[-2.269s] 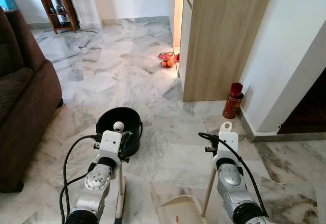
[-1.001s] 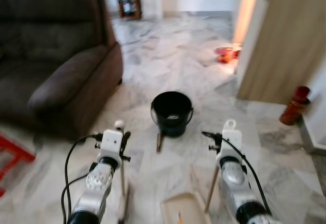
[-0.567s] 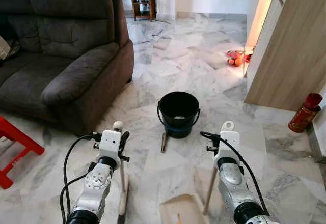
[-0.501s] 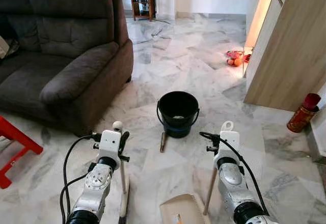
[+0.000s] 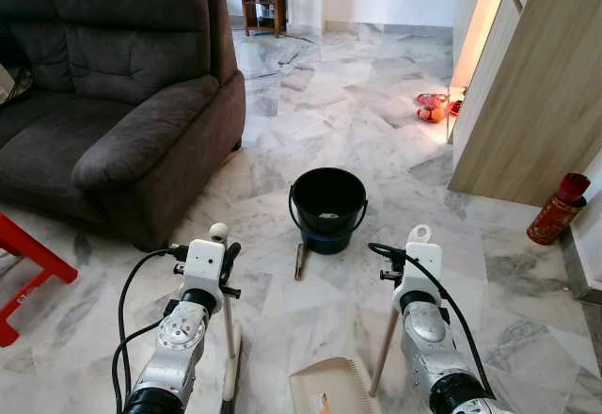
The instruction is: Sweep floor
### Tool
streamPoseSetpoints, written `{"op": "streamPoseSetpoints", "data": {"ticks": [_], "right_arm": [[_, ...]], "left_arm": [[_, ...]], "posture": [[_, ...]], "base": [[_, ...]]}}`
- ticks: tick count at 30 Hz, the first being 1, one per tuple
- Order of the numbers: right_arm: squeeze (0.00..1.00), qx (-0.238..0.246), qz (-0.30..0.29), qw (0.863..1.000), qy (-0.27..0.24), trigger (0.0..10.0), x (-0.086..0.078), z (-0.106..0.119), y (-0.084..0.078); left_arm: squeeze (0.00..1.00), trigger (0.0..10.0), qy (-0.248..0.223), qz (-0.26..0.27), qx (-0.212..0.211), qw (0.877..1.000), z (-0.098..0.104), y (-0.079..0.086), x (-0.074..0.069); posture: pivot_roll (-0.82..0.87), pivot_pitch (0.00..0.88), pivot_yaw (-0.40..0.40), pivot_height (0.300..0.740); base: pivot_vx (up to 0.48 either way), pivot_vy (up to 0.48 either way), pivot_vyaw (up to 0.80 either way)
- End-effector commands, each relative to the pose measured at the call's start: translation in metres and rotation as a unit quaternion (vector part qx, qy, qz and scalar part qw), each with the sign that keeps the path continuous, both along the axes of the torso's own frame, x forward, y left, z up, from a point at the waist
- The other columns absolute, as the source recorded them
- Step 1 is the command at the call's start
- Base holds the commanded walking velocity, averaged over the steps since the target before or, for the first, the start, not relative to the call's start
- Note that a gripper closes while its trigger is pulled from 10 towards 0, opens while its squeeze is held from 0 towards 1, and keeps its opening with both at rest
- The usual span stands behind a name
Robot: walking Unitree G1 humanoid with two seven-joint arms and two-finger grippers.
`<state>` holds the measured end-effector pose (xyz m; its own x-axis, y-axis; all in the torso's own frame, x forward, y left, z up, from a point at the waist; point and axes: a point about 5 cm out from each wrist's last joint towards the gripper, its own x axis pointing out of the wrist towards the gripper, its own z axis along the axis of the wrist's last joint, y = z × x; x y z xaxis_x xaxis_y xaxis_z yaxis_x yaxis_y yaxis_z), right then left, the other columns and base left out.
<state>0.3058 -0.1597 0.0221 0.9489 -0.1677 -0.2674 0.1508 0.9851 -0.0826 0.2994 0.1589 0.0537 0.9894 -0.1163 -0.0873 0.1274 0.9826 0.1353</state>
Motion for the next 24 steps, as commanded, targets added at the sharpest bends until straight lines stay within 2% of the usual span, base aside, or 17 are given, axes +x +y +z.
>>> {"op": "streamPoseSetpoints", "data": {"ticks": [1,8,15,24], "right_arm": [[0.00,0.008,-0.003,1.000,-0.006,10.0,0.0035,0.0036,0.0018],[0.00,0.009,-0.004,1.000,-0.003,10.0,0.0038,0.0035,0.0019],[0.00,0.005,-0.003,1.000,-0.006,10.0,0.0039,0.0040,0.0019],[0.00,0.006,-0.001,1.000,-0.012,10.0,0.0049,0.0057,0.0037]], "left_arm": [[0.00,10.0,-0.005,0.009,-0.003,1.000,0.0042,0.0043,0.0015],[0.00,10.0,-0.003,0.010,-0.001,1.000,0.0038,0.0053,0.0015],[0.00,10.0,-0.006,0.010,0.002,1.000,0.0044,0.0061,0.0015],[0.00,10.0,-0.011,0.013,0.005,1.000,0.0056,0.0073,0.0014]], "posture": [[0.12,0.000,0.036,0.740],[0.12,0.000,0.037,0.740],[0.12,0.000,0.039,0.740],[0.12,0.000,0.040,0.740]], "base": [[0.000,0.480,0.00],[0.000,0.480,-0.67],[0.000,0.453,0.00],[0.000,0.000,0.00]]}}
